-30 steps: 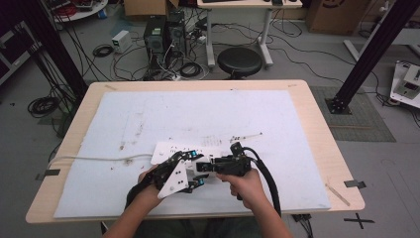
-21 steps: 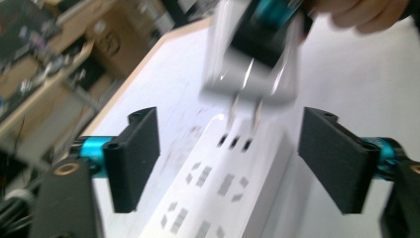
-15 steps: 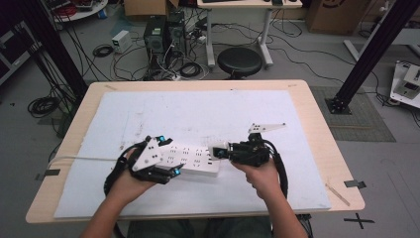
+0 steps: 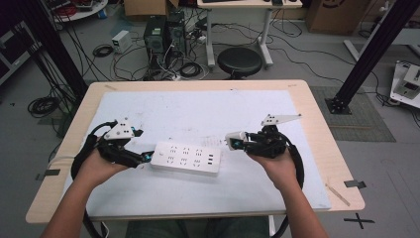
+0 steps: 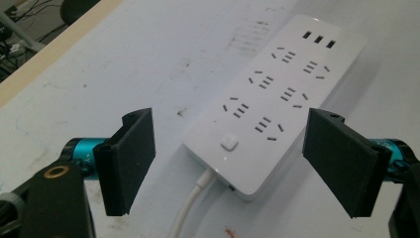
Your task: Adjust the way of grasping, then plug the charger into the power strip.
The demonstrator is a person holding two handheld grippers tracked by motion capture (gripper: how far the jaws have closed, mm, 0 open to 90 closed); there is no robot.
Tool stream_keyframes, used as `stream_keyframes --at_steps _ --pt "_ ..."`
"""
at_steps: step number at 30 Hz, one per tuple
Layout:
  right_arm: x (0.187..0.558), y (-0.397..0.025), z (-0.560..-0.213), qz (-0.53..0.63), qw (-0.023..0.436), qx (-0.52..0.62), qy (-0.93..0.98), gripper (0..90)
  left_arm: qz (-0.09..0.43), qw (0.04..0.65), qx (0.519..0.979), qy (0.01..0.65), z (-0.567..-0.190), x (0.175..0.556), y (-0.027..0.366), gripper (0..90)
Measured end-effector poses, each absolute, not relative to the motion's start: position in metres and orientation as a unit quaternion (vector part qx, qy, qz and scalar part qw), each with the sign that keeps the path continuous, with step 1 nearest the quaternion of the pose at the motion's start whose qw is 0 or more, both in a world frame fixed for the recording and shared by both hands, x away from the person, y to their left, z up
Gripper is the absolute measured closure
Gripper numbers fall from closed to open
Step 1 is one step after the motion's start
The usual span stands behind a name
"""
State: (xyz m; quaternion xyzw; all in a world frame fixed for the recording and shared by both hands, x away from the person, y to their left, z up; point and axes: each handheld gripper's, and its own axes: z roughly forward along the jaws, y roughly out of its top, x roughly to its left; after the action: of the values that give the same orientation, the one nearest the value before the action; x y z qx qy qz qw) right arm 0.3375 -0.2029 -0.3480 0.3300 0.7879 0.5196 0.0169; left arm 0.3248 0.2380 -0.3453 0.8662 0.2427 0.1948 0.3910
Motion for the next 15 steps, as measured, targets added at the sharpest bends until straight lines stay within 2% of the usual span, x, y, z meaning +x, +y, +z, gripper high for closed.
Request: stream_keyframes --at_steps 6,15 --pt "0.338 -0.204 -0.347 0.516 0.019 0.326 0.792 63.3 0.195 0.395 0.862 0.250 -0.344 0.327 0.244 20.7" --pt "0.340 -0.190 -0.341 0.490 0.060 0.263 0.829 63.3 0.182 0.399 0.858 0.269 -0.345 0.329 0.250 20.7"
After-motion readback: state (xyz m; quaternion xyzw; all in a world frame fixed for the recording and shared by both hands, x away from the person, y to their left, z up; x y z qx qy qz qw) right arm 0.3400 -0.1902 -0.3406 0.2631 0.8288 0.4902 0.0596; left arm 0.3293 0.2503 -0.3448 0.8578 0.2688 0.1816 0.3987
